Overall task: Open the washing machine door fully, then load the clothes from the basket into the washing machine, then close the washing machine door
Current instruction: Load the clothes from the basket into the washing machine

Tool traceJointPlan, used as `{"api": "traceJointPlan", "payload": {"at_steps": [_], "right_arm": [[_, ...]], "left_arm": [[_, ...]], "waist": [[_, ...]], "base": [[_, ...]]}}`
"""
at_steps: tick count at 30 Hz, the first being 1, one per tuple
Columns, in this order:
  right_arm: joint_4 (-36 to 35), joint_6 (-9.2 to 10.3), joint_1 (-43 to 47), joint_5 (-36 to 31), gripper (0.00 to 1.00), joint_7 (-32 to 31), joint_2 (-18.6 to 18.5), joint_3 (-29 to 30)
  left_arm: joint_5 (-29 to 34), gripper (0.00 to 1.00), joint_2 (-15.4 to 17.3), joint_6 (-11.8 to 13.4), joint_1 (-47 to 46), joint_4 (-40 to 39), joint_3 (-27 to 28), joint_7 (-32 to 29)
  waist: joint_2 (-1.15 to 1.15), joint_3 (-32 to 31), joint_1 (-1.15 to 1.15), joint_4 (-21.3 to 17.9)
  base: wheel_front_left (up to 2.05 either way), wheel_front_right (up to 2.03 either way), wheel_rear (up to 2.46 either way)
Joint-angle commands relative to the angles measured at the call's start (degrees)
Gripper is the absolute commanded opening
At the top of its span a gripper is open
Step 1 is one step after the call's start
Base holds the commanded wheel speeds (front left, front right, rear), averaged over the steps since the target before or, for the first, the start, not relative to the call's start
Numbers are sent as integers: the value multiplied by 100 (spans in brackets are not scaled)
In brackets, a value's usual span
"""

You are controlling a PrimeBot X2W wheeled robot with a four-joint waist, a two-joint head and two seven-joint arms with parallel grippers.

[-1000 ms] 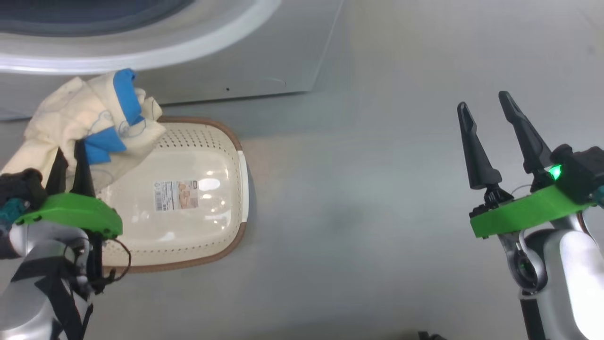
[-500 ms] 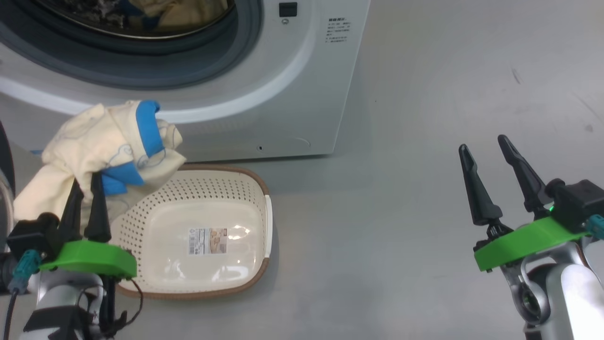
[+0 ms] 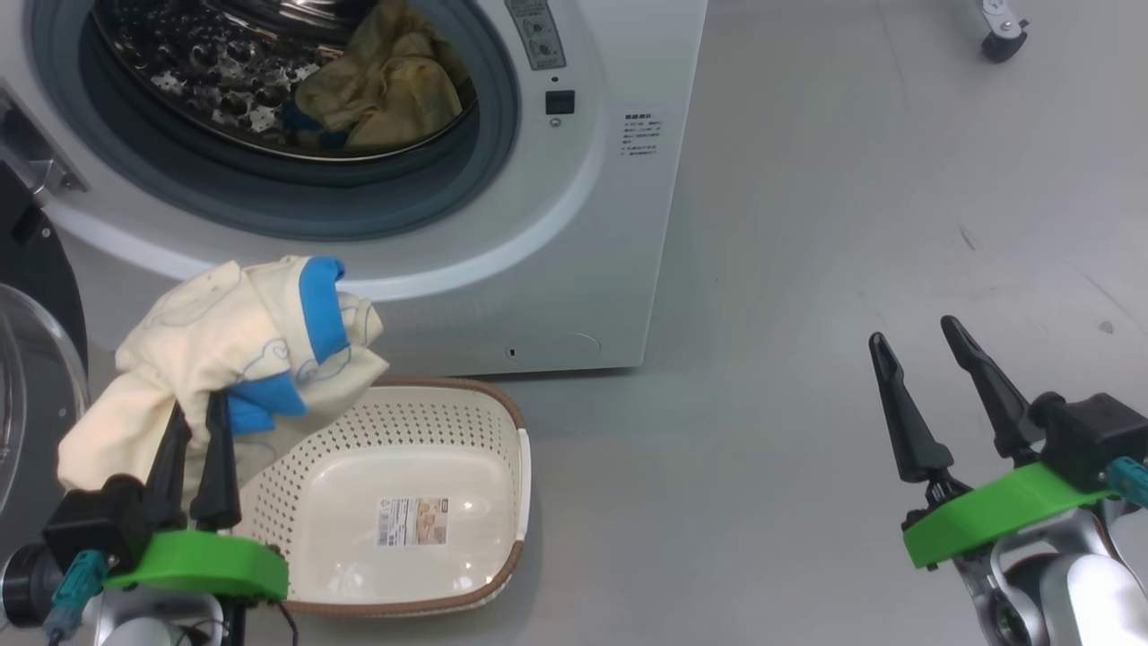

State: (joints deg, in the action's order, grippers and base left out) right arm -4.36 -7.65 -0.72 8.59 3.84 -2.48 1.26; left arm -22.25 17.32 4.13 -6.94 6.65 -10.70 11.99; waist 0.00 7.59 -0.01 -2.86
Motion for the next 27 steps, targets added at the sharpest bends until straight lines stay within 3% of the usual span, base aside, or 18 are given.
{"api": "traceJointPlan", "payload": {"at_steps": [1, 27], "right_arm": [[-242, 16, -73, -14, 100, -18, -40, -89], [-313, 16, 116, 27, 100, -74, -40, -56]], "left_arm": [[38, 0, 191, 49, -121, -292, 238, -3], [-16, 0, 244, 238, 172, -620, 173, -145]], "waist": [[0, -36, 1, 9], [0, -262, 1, 36]], "base": [[0, 0, 0], [0, 0, 0]]}}
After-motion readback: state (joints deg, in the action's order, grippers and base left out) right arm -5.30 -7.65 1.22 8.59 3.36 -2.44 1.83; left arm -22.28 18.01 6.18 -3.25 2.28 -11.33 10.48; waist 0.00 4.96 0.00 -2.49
